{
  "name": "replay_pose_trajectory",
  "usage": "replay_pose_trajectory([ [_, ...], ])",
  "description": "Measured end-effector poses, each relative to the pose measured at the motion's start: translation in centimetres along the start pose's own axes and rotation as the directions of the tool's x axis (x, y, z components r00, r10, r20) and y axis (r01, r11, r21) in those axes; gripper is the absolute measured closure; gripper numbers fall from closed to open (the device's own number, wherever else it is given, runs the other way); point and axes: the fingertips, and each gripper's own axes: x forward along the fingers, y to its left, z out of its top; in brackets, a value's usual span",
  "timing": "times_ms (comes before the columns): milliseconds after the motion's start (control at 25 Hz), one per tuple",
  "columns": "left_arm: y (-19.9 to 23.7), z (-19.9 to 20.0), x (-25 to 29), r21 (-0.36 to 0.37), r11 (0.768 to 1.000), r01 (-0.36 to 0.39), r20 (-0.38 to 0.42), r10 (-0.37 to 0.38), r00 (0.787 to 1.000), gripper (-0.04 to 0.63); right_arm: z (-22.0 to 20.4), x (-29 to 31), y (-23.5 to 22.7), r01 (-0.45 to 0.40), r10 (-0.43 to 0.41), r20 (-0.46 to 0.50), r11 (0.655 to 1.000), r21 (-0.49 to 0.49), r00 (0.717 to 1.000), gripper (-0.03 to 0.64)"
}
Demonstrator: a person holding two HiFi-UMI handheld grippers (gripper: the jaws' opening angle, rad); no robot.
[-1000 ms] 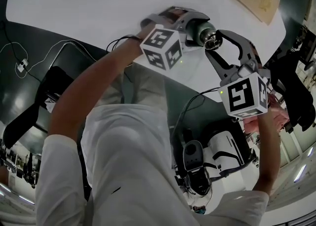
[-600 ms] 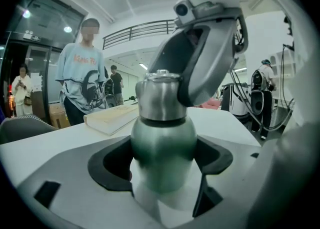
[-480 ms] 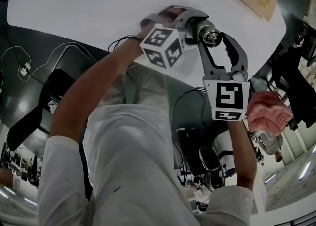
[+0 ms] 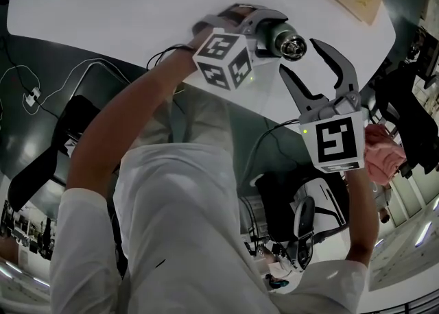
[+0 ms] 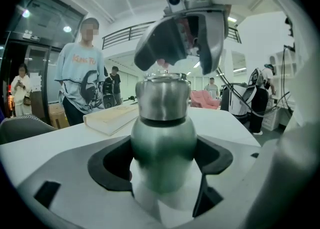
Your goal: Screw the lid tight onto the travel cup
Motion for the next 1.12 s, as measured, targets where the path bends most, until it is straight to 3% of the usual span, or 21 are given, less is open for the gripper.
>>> replay_pose_trajectory([
  [80,-0.1,0.7,0.3,0.002,1.0,0.0,-0.002,0.0,1.0,0.23,-0.2,-0.8,0.1,-0.066,0.061,-0.042,0.987,-0.143,0.997,0.362],
  [160,-0.2,1.2,0.5,0.005,1.0,0.001,-0.003,-0.001,1.0,0.23,-0.6,-1.3,0.2,-0.141,0.119,-0.095,0.948,-0.286,0.988,0.362],
  [360,-0.2,1.3,0.4,0.009,1.0,-0.002,0.0,0.002,1.0,0.23,-1.1,-0.6,0.4,-0.286,0.203,-0.209,0.785,-0.55,0.957,0.362],
  [560,-0.5,1.1,0.3,-0.001,1.0,0.001,-0.006,-0.001,1.0,0.23,-1.6,1.0,1.0,-0.418,0.289,-0.302,0.644,-0.641,0.908,0.364],
  [640,-0.2,1.2,0.4,0.001,1.0,-0.002,-0.003,0.002,1.0,0.23,-2.0,1.3,0.9,-0.444,0.301,-0.327,0.616,-0.651,0.896,0.37],
  [720,-0.3,1.3,0.5,0.0,1.0,0.001,0.004,-0.001,1.0,0.23,-2.2,1.2,0.9,-0.455,0.315,-0.329,0.627,-0.633,0.89,0.39],
  [960,-0.3,1.1,0.4,0.014,1.0,-0.008,-0.015,0.008,1.0,0.23,-2.1,1.4,1.0,-0.389,0.286,-0.265,0.718,-0.577,0.921,0.39],
  [1120,-0.5,1.2,0.3,0.008,1.0,-0.001,-0.016,0.001,1.0,0.23,-1.9,1.3,0.8,-0.355,0.282,-0.222,0.819,-0.45,0.933,0.391],
])
